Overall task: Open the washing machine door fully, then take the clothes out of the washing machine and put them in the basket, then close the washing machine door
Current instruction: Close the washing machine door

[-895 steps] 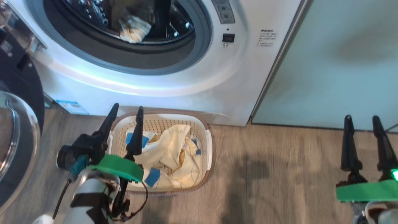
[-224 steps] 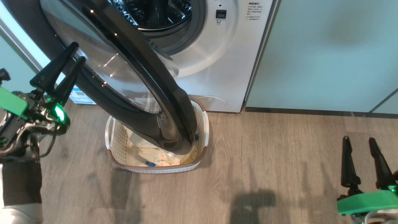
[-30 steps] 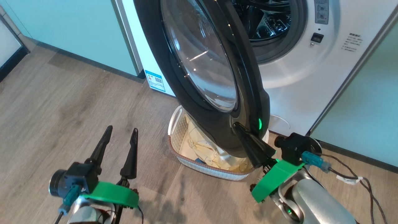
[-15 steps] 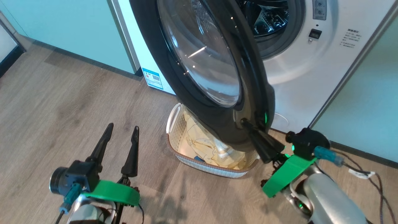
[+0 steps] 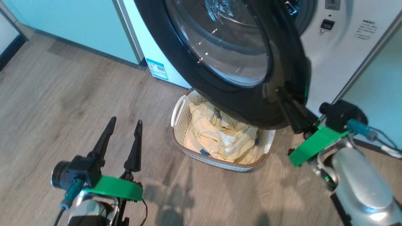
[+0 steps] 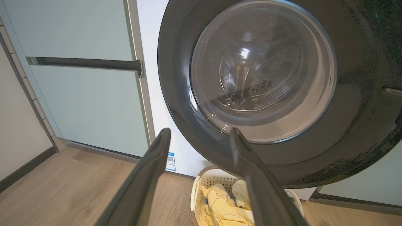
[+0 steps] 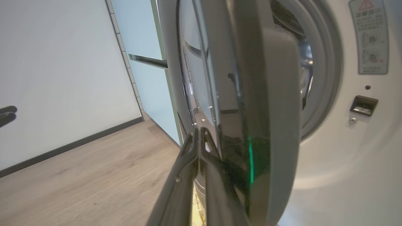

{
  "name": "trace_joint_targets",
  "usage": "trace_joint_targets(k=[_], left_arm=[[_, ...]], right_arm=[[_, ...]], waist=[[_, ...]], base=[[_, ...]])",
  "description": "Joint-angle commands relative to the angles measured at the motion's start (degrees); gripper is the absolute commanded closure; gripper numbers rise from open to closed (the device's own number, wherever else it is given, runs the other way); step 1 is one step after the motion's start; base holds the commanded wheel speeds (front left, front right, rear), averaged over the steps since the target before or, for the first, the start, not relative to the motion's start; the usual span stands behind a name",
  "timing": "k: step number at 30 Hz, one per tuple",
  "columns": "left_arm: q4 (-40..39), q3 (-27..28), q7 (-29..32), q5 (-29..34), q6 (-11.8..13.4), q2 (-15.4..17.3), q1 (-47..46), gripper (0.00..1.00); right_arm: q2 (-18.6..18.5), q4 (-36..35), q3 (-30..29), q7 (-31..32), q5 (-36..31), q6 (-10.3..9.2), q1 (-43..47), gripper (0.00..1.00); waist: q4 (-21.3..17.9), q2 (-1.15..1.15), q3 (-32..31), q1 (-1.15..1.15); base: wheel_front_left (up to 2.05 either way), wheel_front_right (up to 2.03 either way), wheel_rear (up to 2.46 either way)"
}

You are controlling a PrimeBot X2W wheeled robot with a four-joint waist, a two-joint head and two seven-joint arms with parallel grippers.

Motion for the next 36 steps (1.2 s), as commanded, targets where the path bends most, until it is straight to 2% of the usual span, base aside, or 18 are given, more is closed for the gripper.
trace_joint_targets(k=[1,10,24,36], left_arm=[[-2.4,1.7,-0.4,-0.2,-0.2,0.2,-3.0,0.0],[-2.8,0.3,-0.4,-1.4,0.1,0.1,-4.9,0.0],[-2.9,-3.2,-0.4,-3.8,2.0,0.1,-8.3,0.0],[-2.6,-4.3,-0.4,-4.5,2.8,0.1,-9.7,0.0]], right_arm=[[-0.6,-0.5,-0.7,-0.7,-0.6,0.01,-3.2,1.0],[-3.3,3.7,-5.6,-0.7,-2.4,0.01,-9.3,1.0],[-7.1,10.6,-10.9,-0.8,-4.6,0.01,-20.6,1.0],[-7.1,12.0,-14.0,-0.8,-5.8,0.01,-23.9,1.0]], waist=[[0.5,0.0,0.7,0.0],[2.5,0.0,4.2,0.0],[5.4,0.0,9.0,0.0],[5.9,0.0,10.3,0.0]], base=[[0.0,0.0,0.0],[0.0,0.0,0.0],[0.0,0.0,0.0],[0.0,0.0,0.0]])
